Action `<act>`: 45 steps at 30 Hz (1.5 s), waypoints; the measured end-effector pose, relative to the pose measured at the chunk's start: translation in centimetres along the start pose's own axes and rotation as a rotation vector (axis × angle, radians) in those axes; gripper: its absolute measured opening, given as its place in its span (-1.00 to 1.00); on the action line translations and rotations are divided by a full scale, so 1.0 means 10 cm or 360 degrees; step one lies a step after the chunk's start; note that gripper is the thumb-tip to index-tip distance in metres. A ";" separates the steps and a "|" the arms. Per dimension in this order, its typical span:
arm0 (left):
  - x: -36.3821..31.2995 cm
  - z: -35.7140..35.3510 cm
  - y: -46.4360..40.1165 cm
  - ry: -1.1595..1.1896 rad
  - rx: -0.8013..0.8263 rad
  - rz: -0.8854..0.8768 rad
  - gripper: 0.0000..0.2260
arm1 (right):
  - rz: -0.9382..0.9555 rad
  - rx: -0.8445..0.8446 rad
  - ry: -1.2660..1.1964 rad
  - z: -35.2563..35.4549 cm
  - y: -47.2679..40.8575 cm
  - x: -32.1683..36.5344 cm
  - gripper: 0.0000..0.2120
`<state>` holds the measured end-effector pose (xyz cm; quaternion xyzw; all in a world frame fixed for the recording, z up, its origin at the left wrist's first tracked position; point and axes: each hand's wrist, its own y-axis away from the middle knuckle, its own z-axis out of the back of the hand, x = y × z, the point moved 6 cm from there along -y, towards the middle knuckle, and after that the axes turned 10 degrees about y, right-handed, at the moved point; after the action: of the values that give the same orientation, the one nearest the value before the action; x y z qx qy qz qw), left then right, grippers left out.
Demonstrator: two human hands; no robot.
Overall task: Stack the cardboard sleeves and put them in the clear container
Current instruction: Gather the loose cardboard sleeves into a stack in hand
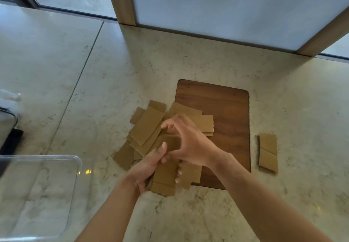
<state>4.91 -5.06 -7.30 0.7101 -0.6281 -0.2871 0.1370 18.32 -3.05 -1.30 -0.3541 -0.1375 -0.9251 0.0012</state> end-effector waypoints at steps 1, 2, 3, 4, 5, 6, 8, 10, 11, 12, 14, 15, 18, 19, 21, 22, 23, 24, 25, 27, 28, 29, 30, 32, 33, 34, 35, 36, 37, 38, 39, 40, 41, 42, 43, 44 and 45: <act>-0.04 0.04 0.04 0.0137 -0.0002 -0.0120 -0.33 | -0.0086 -0.0150 -0.0046 0.03 0.03 -0.09 -0.44; -0.08 0.08 0.08 0.0293 0.0008 -0.0229 -0.37 | -0.0261 -0.0347 -0.0066 0.07 0.10 -0.23 -0.53; -0.11 0.11 0.10 0.0423 0.0003 -0.0314 -0.41 | -0.0499 -0.0545 -0.0031 0.10 0.20 -0.42 -0.59; -0.12 0.15 0.15 0.0521 -0.0026 -0.0386 -0.46 | -0.0766 -0.0642 0.0065 0.09 0.33 -0.57 -0.57; -0.12 0.17 0.17 0.0591 -0.0068 -0.0444 -0.51 | -0.1014 -0.0600 0.0218 0.02 0.45 -0.70 -0.46; -0.11 0.19 0.18 0.0657 -0.0109 -0.0491 -0.56 | -0.1170 -0.0455 0.0396 -0.10 0.56 -0.76 -0.32; -0.08 0.22 0.18 0.0775 -0.0185 -0.0542 -0.63 | -0.1209 -0.0230 0.0595 -0.34 0.70 -0.81 -0.14; -0.03 0.23 0.19 0.0805 -0.0246 -0.0557 -0.62 | -0.1177 -0.0304 0.0425 -0.45 0.78 -0.85 -0.24; -0.01 0.24 0.20 0.0802 -0.0257 -0.0554 -0.61 | -0.1206 -0.0421 0.0220 -0.42 0.81 -0.90 -0.34; 0.01 0.24 0.21 0.0791 -0.0256 -0.0541 -0.62 | -0.1271 -0.0552 -0.0034 -0.37 0.84 -0.95 -0.43; 0.05 0.22 0.23 0.0738 -0.0254 -0.0491 -0.65 | -0.1363 -0.0779 -0.0404 -0.25 0.91 -1.04 -0.55; 0.06 0.20 0.23 0.0694 -0.0263 -0.0458 -0.66 | -0.1345 -0.0866 -0.0386 -0.18 0.93 -1.06 -0.59; 0.11 0.13 0.22 0.0506 -0.0353 -0.0385 -0.61 | -0.1238 -0.1000 -0.0087 -0.04 0.97 -1.10 -0.61; 0.12 0.11 0.20 0.0465 -0.0383 -0.0375 -0.56 | -0.1254 -0.1036 -0.0019 0.00 0.99 -1.12 -0.62; 0.14 0.08 0.17 0.0420 -0.0440 -0.0377 -0.51 | -0.1352 -0.1093 -0.0043 0.07 1.02 -1.18 -0.70; 0.13 0.07 0.15 0.0399 -0.0470 -0.0386 -0.50 | -0.1395 -0.1112 -0.0202 0.10 1.04 -1.22 -0.75; 0.13 0.06 0.14 0.0375 -0.0499 -0.0395 -0.49 | -0.1401 -0.1094 -0.0440 0.11 1.04 -1.23 -0.79; 0.11 0.04 0.13 0.0348 -0.0521 -0.0400 -0.49 | -0.1350 -0.1039 -0.0682 0.10 1.02 -1.22 -0.81; 0.10 0.02 0.12 0.0322 -0.0535 -0.0395 -0.48 | -0.1265 -0.0948 -0.0846 0.09 0.99 -1.17 -0.82; 0.09 -0.02 0.11 0.0249 -0.0528 -0.0335 -0.44 | -0.1044 -0.0744 -0.0919 0.08 0.94 -0.98 -0.78; 0.10 -0.05 0.11 0.0175 -0.0507 -0.0275 -0.41 | -0.0925 -0.0636 -0.0917 0.06 0.91 -0.87 -0.69; 0.12 -0.07 0.11 0.0065 -0.0477 -0.0200 -0.38 | -0.0807 -0.0513 -0.0922 0.00 0.87 -0.75 -0.59; 0.16 -0.10 0.12 -0.0034 -0.0425 -0.0117 -0.38 | -0.0701 -0.0373 -0.0908 -0.08 0.83 -0.62 -0.50; 0.28 -0.13 0.11 -0.0068 -0.0348 0.0002 -0.42 | -0.0544 -0.0148 -0.0839 -0.29 0.77 -0.36 -0.45; 0.33 -0.11 0.11 -0.0016 -0.0358 0.0012 -0.42 | -0.0489 -0.0143 -0.0756 -0.38 0.75 -0.28 -0.48; 0.37 -0.08 0.10 0.0029 -0.0388 0.0005 -0.41 | -0.0447 -0.0212 -0.0656 -0.42 0.73 -0.27 -0.50; 0.39 -0.02 0.10 0.0062 -0.0434 -0.0021 -0.43 | -0.0431 -0.0293 -0.0593 -0.44 0.71 -0.31 -0.52; 0.41 0.05 0.10 0.0092 -0.0499 -0.0047 -0.46 | -0.0484 -0.0400 -0.0628 -0.42 0.72 -0.40 -0.56; 0.42 0.12 0.11 0.0131 -0.0563 -0.0076 -0.46 | -0.0618 -0.0540 -0.0756 -0.37 0.75 -0.53 -0.61; 0.42 0.18 0.11 0.0179 -0.0604 -0.0103 -0.44 | -0.0788 -0.0685 -0.0876 -0.33 0.81 -0.66 -0.66; 0.43 0.21 0.11 0.0212 -0.0619 -0.0128 -0.43 | -0.0942 -0.0790 -0.1007 -0.32 0.86 -0.77 -0.70; 0.43 0.22 0.10 0.0213 -0.0635 -0.0157 -0.42 | -0.1039 -0.0822 -0.1153 -0.35 0.88 -0.82 -0.75; 0.42 0.22 0.09 0.0175 -0.0669 -0.0193 -0.43 | -0.1086 -0.0799 -0.1289 -0.40 0.89 -0.82 -0.83; 0.41 0.19 0.08 0.0127 -0.0710 -0.0239 -0.43 | -0.1067 -0.0738 -0.1417 -0.45 0.87 -0.77 -0.93; 0.40 0.14 0.06 0.0087 -0.0736 -0.0287 -0.44 | -0.1014 -0.0678 -0.1493 -0.50 0.86 -0.70 -0.81; 0.39 0.11 0.04 0.0067 -0.0760 -0.0326 -0.46 | -0.0965 -0.0606 -0.1565 -0.53 0.85 -0.65 -0.62; 0.39 0.09 0.01 0.0064 -0.0780 -0.0355 -0.49 | -0.0893 -0.0523 -0.1639 -0.55 0.85 -0.60 -0.51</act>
<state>4.44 -8.69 -8.87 0.7261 -0.4551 -0.4297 0.2847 20.08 -13.20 -6.99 -0.7017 -0.0638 -0.6090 -0.3641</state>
